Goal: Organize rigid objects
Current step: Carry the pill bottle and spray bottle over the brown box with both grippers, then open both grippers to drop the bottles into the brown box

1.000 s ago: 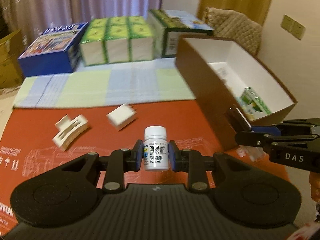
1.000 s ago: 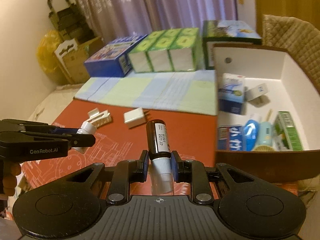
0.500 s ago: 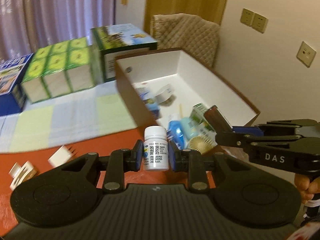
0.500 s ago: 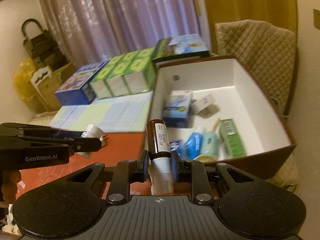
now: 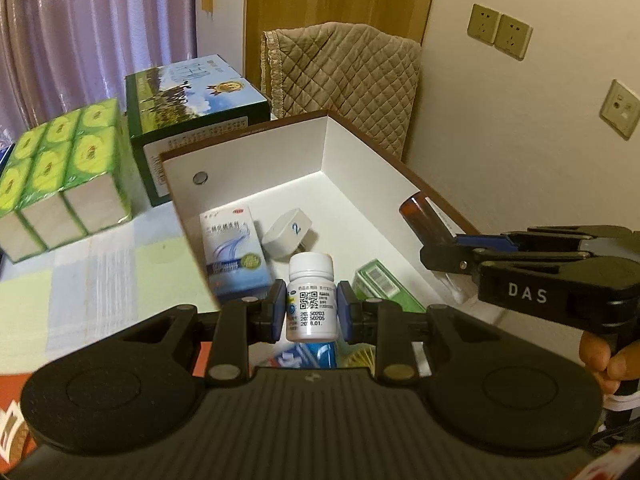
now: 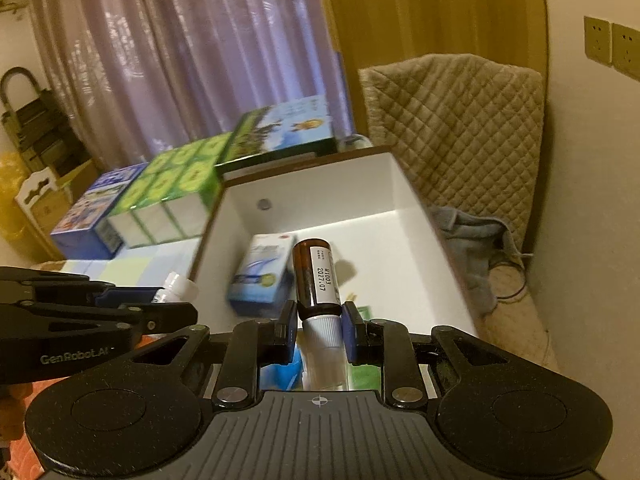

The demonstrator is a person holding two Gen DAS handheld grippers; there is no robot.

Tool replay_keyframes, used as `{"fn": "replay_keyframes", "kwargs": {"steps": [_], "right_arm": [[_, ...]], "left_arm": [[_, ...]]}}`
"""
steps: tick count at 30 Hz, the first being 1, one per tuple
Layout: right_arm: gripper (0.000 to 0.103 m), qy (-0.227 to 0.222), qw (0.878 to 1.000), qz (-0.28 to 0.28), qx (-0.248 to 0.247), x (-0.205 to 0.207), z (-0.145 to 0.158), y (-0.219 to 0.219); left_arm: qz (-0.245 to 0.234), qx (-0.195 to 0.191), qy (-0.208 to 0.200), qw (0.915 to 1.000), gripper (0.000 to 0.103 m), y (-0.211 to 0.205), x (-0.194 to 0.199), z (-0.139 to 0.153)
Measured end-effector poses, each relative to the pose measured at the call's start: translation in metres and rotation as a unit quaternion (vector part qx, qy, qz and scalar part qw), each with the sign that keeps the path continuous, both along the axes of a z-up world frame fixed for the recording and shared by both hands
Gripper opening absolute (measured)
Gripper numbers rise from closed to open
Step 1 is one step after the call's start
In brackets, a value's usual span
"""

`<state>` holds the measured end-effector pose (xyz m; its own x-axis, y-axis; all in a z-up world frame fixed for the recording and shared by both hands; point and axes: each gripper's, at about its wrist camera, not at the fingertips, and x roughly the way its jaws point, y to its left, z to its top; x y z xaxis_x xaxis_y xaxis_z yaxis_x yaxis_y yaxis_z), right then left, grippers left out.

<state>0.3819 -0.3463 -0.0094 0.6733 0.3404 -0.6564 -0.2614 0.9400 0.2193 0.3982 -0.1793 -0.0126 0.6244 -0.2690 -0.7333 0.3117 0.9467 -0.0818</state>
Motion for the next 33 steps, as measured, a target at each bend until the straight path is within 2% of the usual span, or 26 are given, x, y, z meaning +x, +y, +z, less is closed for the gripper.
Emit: {"fn": "replay_keyframes", "kwargs": {"steps": [18,30,31,33], "right_arm": [[0.02,0.04,0.998,-0.019,-0.037,0.139,-0.046,0.008],[0.02,0.033,0.996,-0.014,-0.081,0.187,-0.061,0.021],[0.02,0.03,0.996,-0.013,-0.083,0.189,-0.062,0.022],[0.02,0.025,0.996,-0.012,-0.082,0.194,-0.063,0.023]], "left_arm": [[-0.002,0.043,0.044,0.9981,0.023,-0.026,0.134,-0.04],[0.002,0.044,0.061,0.9972,0.023,-0.031,0.194,-0.065],[0.006,0.043,0.061,0.9972,0.024,-0.031,0.197,-0.066],[0.012,0.045,0.06,0.9971,0.033,-0.029,0.201,-0.07]]}}
